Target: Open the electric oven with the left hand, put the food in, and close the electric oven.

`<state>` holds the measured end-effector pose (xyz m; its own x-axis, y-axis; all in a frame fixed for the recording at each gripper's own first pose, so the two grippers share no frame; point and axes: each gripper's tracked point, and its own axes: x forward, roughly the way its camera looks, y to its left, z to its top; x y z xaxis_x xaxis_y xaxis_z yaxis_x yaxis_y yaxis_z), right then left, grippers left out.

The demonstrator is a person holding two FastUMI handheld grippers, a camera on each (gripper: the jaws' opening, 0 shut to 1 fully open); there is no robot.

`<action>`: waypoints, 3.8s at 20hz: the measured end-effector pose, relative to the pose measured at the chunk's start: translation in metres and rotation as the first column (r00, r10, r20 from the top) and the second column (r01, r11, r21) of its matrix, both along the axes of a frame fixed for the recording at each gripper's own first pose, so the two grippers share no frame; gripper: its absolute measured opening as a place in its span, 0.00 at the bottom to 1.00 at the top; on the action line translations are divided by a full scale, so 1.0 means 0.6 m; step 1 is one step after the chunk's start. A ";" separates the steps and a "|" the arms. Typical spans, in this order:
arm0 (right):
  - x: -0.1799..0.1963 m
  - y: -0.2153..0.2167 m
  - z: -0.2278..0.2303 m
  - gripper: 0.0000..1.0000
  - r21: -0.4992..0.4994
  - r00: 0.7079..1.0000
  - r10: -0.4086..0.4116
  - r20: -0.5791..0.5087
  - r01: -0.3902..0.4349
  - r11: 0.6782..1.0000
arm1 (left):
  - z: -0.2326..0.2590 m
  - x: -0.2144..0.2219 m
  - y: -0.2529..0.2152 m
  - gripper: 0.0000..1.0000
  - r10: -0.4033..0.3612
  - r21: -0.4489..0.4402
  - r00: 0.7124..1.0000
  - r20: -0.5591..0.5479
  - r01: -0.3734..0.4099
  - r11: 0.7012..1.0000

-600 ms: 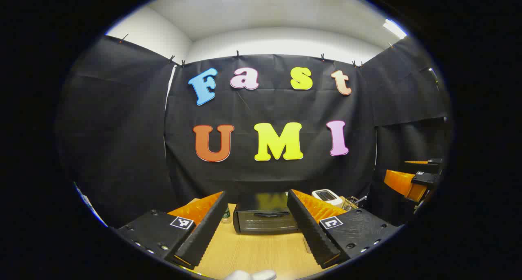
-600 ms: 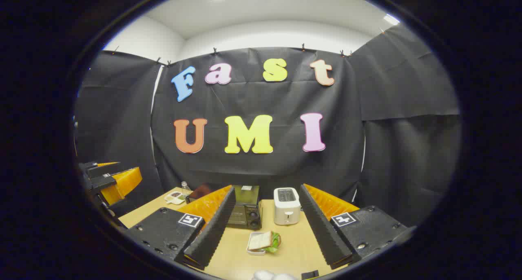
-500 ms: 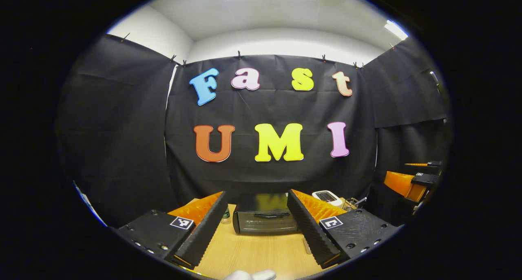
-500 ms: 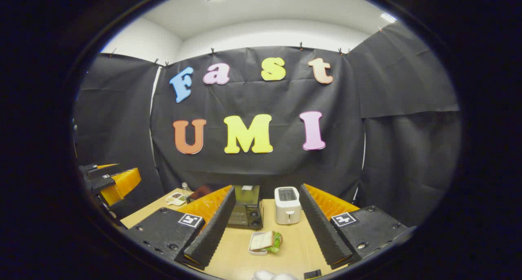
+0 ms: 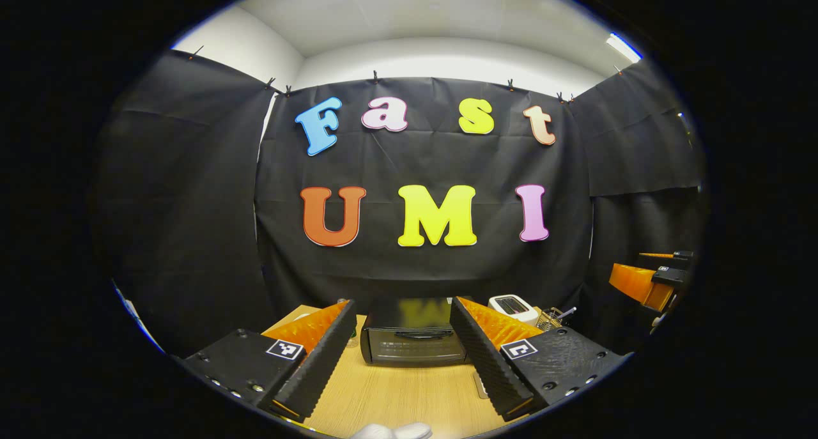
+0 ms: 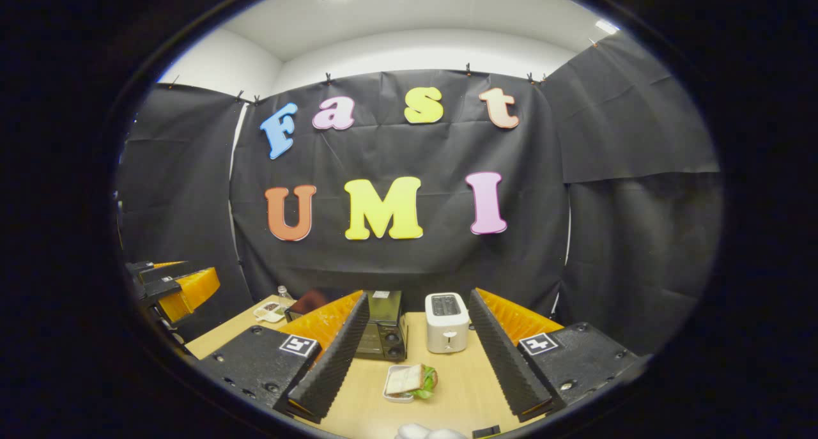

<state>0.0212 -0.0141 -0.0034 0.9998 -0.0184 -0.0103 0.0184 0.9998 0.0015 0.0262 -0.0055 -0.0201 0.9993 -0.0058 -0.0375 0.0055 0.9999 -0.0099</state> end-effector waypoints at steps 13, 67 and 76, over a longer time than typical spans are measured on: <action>0.006 -0.099 0.018 1.00 -0.069 0.997 -0.076 -0.012 0.075 0.995 | -0.184 0.216 -0.066 0.97 -0.038 0.008 0.992 -0.124 0.039 0.999; -0.065 -0.160 -0.066 1.00 -0.139 0.978 -0.138 -0.159 0.116 0.983 | -0.613 0.116 -0.091 0.96 -0.050 -0.017 0.792 -0.608 0.050 0.999; -0.048 -0.167 -0.083 0.91 -0.128 0.975 -0.126 -0.185 0.103 0.986 | -0.637 0.106 -0.086 0.96 -0.034 -0.027 0.759 -0.650 0.022 0.999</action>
